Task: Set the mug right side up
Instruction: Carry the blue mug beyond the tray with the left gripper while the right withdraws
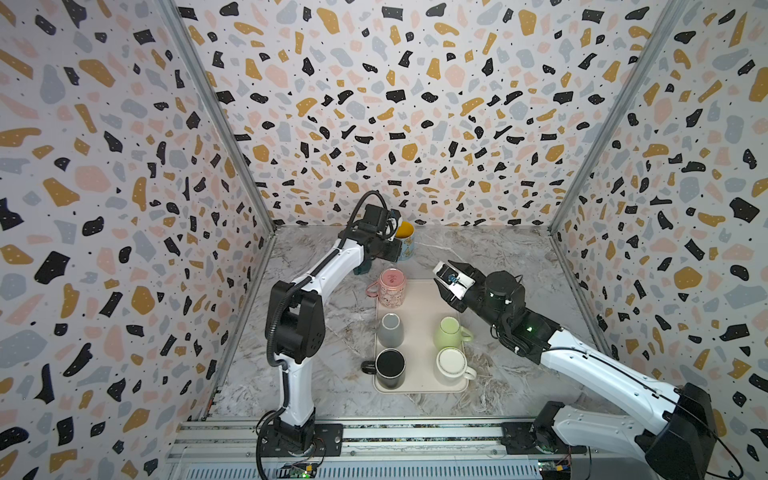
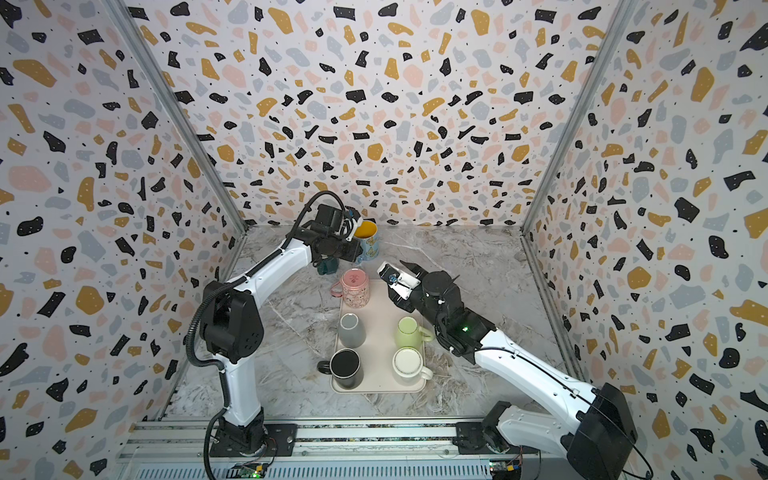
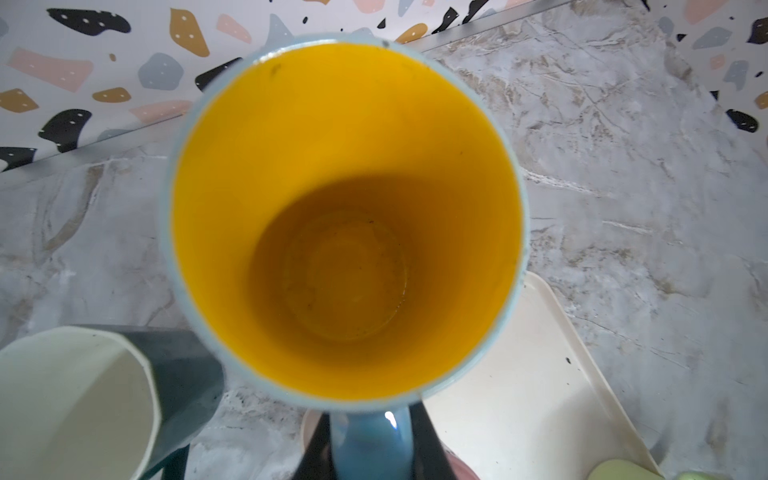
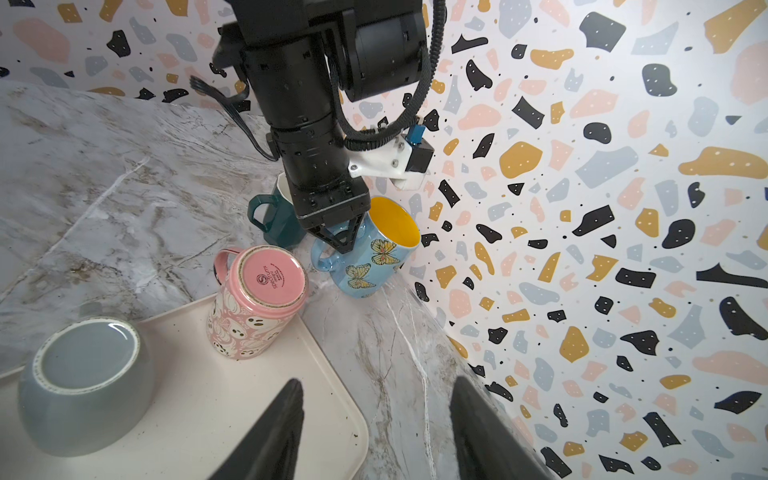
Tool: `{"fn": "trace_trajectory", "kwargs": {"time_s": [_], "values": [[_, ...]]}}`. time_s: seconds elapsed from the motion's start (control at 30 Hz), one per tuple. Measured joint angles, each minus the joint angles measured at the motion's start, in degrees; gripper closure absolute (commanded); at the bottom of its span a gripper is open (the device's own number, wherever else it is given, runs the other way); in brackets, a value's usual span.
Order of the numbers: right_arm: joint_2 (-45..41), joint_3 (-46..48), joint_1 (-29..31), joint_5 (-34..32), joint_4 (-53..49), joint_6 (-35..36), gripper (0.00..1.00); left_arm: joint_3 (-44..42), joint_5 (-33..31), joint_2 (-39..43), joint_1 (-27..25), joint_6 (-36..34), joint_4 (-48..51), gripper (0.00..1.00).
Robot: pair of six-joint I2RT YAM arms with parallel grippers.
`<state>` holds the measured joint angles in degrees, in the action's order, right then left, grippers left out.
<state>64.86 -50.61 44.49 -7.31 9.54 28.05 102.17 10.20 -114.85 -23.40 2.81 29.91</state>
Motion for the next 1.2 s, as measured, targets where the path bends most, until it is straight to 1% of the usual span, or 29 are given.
{"fn": "trace_trajectory", "kwargs": {"time_s": [0.23,0.43,0.83,1.2], "values": [[0.1,0.1,-0.3,0.3,0.0,-0.8,0.41,1.2,-3.3,-3.0,0.3,0.7,-2.9,1.00],[0.3,0.5,-0.6,0.3,0.0,-1.3,0.41,1.5,-4.5,-5.1,1.1,0.9,-4.5,1.00],[0.5,0.9,-0.8,0.4,0.0,-2.1,0.41,0.7,-2.3,-7.1,4.2,2.0,-7.3,1.00],[0.5,1.0,-0.9,0.4,-0.1,-2.3,0.40,0.4,0.7,-8.5,4.1,1.8,-8.2,1.00]]}}
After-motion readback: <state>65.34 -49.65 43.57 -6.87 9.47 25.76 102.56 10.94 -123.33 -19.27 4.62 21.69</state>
